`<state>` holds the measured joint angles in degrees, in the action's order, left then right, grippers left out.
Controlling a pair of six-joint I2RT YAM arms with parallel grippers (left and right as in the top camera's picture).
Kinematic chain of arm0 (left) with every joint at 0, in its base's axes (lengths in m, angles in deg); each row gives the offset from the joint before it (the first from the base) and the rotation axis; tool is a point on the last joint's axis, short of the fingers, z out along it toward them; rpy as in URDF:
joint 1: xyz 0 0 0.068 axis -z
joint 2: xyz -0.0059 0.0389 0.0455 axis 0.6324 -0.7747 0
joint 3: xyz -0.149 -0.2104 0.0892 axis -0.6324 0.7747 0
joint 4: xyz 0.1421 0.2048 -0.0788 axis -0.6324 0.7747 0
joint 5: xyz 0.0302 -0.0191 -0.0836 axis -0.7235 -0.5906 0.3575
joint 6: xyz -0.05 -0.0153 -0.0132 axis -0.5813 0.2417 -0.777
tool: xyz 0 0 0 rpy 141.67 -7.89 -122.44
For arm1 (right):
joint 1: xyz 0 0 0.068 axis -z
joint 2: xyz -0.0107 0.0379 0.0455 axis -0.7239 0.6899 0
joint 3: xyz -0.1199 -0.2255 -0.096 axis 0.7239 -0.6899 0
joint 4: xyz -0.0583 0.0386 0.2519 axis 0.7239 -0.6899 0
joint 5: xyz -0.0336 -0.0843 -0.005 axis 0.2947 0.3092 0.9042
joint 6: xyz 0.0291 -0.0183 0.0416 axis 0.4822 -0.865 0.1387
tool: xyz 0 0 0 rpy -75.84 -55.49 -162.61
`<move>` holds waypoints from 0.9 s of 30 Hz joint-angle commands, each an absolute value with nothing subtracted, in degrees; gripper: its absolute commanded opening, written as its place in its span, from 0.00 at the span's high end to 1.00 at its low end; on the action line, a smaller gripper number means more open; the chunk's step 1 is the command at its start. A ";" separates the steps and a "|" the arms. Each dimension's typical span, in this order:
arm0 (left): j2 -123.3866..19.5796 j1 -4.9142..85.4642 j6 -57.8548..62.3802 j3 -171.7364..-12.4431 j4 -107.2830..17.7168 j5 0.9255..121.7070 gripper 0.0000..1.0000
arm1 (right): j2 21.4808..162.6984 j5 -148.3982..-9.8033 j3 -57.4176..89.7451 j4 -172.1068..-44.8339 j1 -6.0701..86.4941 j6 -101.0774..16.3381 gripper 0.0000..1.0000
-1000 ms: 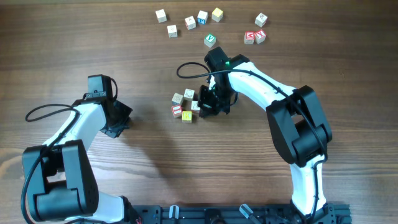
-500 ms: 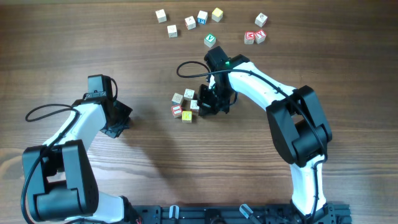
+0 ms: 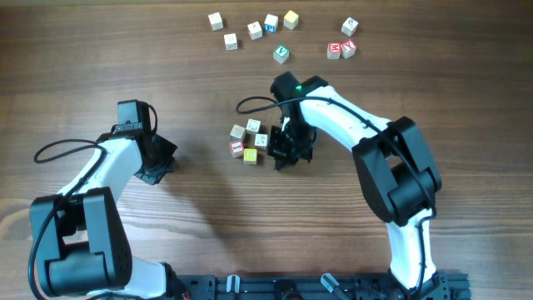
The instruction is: Form a circle
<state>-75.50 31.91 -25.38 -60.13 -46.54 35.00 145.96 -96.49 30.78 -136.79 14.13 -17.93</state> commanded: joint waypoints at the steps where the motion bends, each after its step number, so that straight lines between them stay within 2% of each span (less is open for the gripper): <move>1: -77.33 31.15 -24.70 -58.19 -45.08 30.56 0.96 | 138.81 -85.06 30.69 -136.79 11.07 -16.51 0.95; 4: -77.33 31.06 -24.72 -58.19 -45.10 30.15 0.96 | 135.36 -77.23 30.69 -134.16 7.50 -15.33 0.95; 7: -77.33 30.12 -24.76 -58.19 -44.84 30.13 0.96 | 135.09 -76.29 30.64 -132.94 3.31 -12.67 0.96; 12: -77.33 22.19 -24.65 -58.19 -43.24 30.15 0.96 | 135.09 -71.94 29.70 -127.43 -2.44 -11.14 0.96; 18: -77.33 12.90 -24.65 -58.19 -41.97 30.19 0.96 | 135.36 -72.01 25.99 -116.74 -4.61 -12.84 0.96; 27: -77.33 12.11 -24.68 -58.19 -41.30 30.21 0.96 | 136.93 -72.82 22.40 -110.75 -4.67 -15.81 0.96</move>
